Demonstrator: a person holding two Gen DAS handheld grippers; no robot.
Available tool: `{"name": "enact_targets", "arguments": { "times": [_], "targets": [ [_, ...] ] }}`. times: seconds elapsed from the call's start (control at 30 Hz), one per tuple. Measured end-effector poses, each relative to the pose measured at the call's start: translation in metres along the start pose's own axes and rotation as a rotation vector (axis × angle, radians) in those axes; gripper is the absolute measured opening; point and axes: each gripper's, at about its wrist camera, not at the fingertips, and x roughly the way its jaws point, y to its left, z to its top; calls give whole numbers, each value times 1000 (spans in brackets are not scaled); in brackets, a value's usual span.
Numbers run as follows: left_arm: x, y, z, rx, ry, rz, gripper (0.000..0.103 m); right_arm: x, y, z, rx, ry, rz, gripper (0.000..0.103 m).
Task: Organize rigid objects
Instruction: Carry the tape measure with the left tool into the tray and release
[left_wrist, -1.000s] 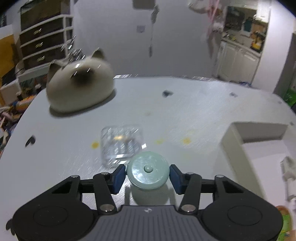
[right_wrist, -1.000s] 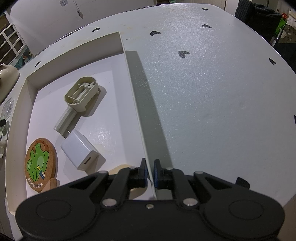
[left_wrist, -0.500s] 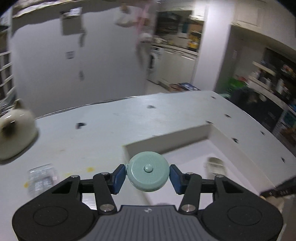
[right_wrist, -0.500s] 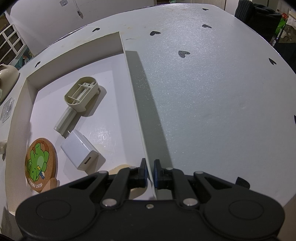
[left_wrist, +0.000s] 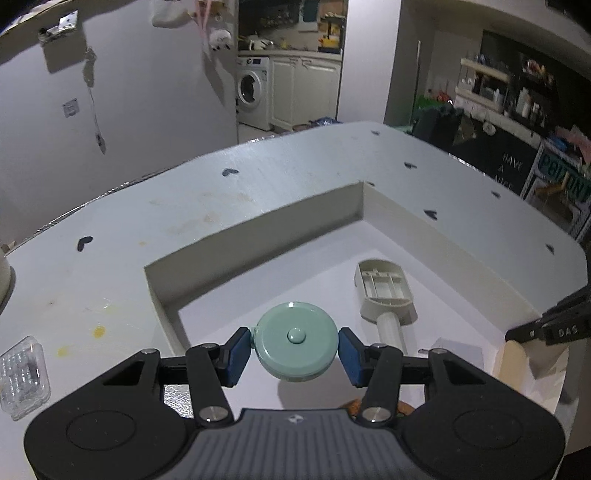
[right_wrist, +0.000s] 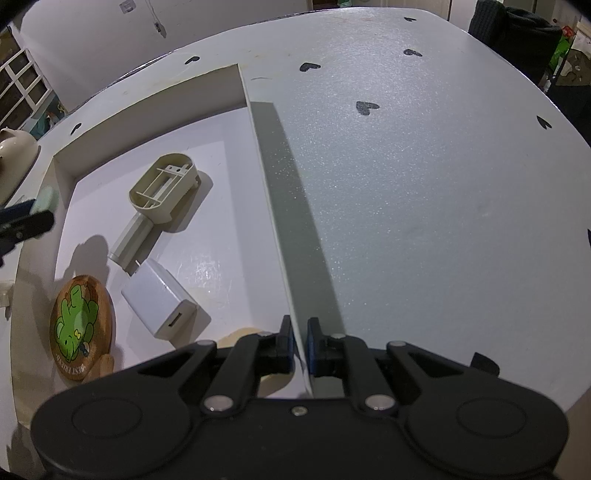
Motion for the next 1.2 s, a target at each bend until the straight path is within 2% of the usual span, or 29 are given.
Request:
{"name": "enact_targets", "arguments": {
  "times": [0.2,0.27,0.33,0.57,0.63,0.93,1.2],
  "targets": [
    [10,-2,1,2,14,3,53,0,-1,0,-1,0,1,9],
    [12,-3,1,-4,32,9,63,0,0,0,-1,0,1,9],
    [12,-3,0,-10,35,8,78,0,0,0,-1,0,1,9],
    [10,-4,-4,-10,59,-13,89,0,0,0,-1,0,1,9],
    [9,-5,-5,-12,59,-15,95,0,0,0,0,0,1,9],
    [-1,-9,-7,-13,50,-33,103,0,0,0,-1,0,0,9],
    [-28,-9,-9,-37,10,-39,103,0,0,0,0,-1,0,9]
  ]
}}
